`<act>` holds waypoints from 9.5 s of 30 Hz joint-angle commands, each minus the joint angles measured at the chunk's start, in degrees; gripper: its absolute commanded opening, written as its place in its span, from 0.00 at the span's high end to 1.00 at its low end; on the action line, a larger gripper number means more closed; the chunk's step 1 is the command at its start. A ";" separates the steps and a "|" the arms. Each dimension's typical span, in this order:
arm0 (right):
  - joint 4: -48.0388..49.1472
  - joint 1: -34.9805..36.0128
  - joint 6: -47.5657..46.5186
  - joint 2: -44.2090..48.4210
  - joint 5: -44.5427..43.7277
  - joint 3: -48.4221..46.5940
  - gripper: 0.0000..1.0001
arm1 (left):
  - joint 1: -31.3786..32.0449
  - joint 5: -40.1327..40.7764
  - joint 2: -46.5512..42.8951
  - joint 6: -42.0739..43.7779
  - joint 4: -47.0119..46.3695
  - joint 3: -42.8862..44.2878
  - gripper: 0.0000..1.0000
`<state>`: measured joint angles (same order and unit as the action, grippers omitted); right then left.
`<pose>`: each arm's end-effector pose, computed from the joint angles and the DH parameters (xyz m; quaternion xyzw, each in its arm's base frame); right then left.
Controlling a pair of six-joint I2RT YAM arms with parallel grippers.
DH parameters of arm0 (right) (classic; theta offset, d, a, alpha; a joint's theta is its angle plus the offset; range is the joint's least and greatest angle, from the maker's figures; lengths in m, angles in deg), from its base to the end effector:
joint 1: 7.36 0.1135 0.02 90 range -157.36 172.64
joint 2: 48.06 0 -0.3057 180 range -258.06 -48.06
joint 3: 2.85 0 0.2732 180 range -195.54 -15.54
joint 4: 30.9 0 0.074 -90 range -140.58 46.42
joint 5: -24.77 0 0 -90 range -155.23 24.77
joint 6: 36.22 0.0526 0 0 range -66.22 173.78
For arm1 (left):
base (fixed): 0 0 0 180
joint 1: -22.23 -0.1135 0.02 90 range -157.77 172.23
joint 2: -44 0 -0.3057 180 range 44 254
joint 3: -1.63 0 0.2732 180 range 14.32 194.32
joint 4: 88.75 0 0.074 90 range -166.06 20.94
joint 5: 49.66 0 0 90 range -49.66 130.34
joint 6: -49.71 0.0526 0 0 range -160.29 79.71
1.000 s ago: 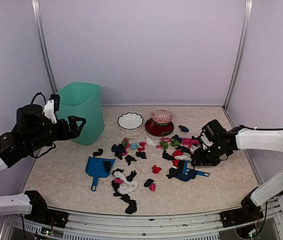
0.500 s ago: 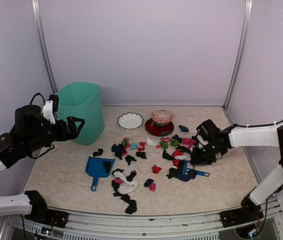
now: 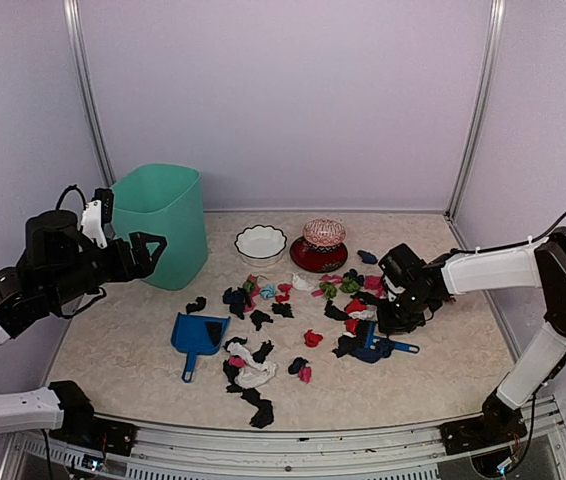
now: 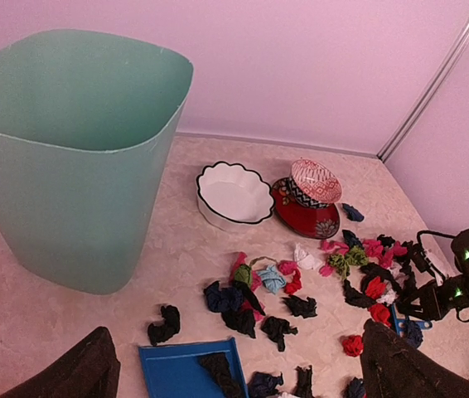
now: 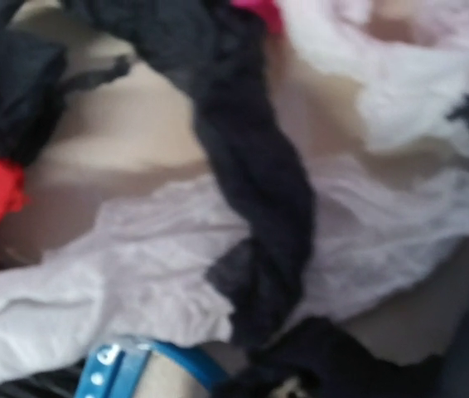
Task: Sweep away the paper scraps from the table
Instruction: Pick up the broom from the center of the board, then pass from the right arm to the left, then pass from the left arm to the right
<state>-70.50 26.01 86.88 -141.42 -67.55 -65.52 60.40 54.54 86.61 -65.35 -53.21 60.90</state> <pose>0.2647 0.1718 0.1601 0.0011 0.9850 0.0771 0.1541 0.1456 -0.0980 0.3583 0.0207 0.8102 -0.2169 0.5442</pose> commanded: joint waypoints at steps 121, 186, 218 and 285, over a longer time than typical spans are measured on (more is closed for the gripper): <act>27.29 10.74 -13.16 16.49 8.81 -5.78 1.00 | 6.31 -37.67 30.76 -16.67 -22.92 9.05 0.01; 20.28 17.05 -7.97 12.79 1.11 -10.33 0.36 | 8.37 -38.07 38.45 -16.17 -26.20 7.88 1.00; 57.44 6.15 12.06 15.80 49.34 4.23 0.09 | 6.12 -46.03 25.84 -18.48 -51.41 -3.88 1.00; 70.77 12.60 23.22 6.66 48.47 -5.77 0.74 | 8.23 -44.18 23.81 -17.00 -55.24 -5.37 1.00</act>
<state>-2.40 38.00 109.35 -134.95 -19.01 -71.24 68.31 9.82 111.81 -83.51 -106.91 56.36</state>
